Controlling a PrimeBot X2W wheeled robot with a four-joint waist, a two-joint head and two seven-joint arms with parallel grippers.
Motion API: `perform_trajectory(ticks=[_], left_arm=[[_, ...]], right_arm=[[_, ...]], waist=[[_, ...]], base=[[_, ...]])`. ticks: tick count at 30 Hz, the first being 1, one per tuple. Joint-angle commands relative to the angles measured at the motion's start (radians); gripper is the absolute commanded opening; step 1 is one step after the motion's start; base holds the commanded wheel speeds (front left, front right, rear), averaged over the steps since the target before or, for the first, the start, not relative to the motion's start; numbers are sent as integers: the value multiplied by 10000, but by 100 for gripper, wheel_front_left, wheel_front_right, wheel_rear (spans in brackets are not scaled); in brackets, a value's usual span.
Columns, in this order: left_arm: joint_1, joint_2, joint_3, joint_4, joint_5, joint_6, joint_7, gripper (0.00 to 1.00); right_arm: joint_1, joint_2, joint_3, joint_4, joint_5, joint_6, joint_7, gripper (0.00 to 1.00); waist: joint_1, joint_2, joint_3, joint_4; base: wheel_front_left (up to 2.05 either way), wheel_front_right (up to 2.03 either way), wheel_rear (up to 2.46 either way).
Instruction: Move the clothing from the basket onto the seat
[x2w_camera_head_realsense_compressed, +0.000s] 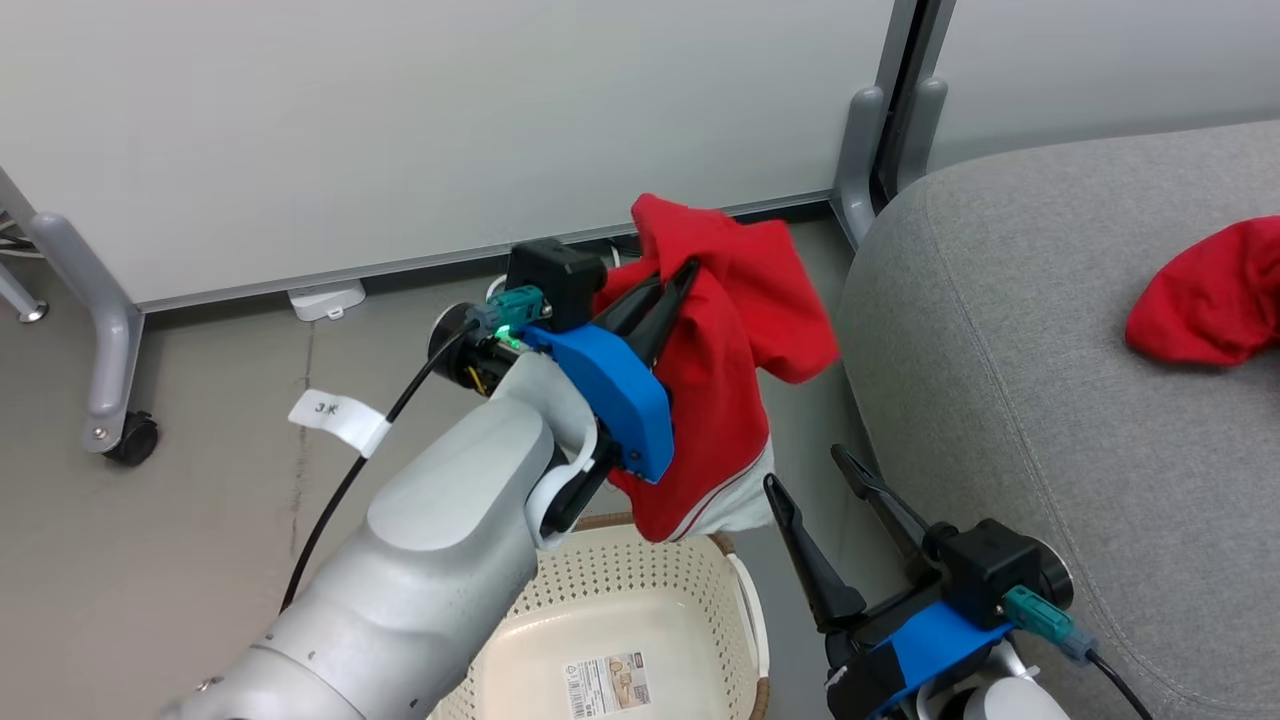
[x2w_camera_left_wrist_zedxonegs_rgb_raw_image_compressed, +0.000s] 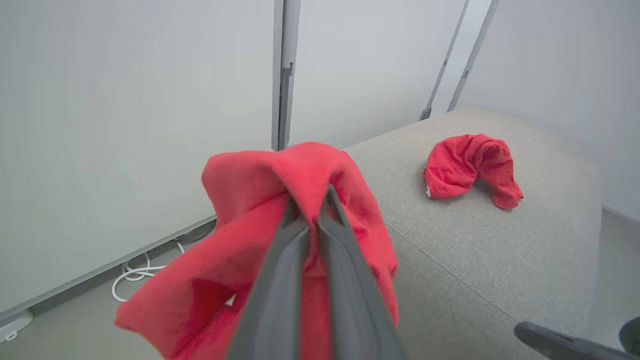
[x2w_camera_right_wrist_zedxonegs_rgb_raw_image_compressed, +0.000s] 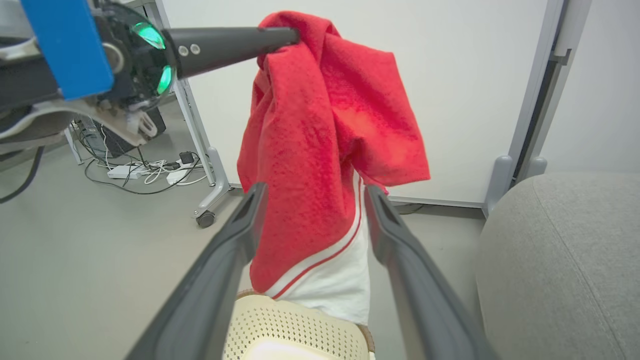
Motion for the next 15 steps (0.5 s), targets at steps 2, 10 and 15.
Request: perform_trajectory(ticks=[2,10,15], left_arm=[[-399,-33,-164,-157,-115,-13,26,0],[-1069,-103,-608,-392,-300,-13,-20,0],[-1192,-147,-818,-392,-487,-13,-98,0]], right_arm=[[141,-25,-47,-68,-23,5,46,100],[213,-25,-109,-41,-72,5,133,100],[225,-25,-158,-30,-88,5,167,100]], waist=[[1,-1,-23,-15],[1,-1,-124,-30],[1,-1,-171,-41]], base=[[0,0,0],[0,0,0],[0,0,0]])
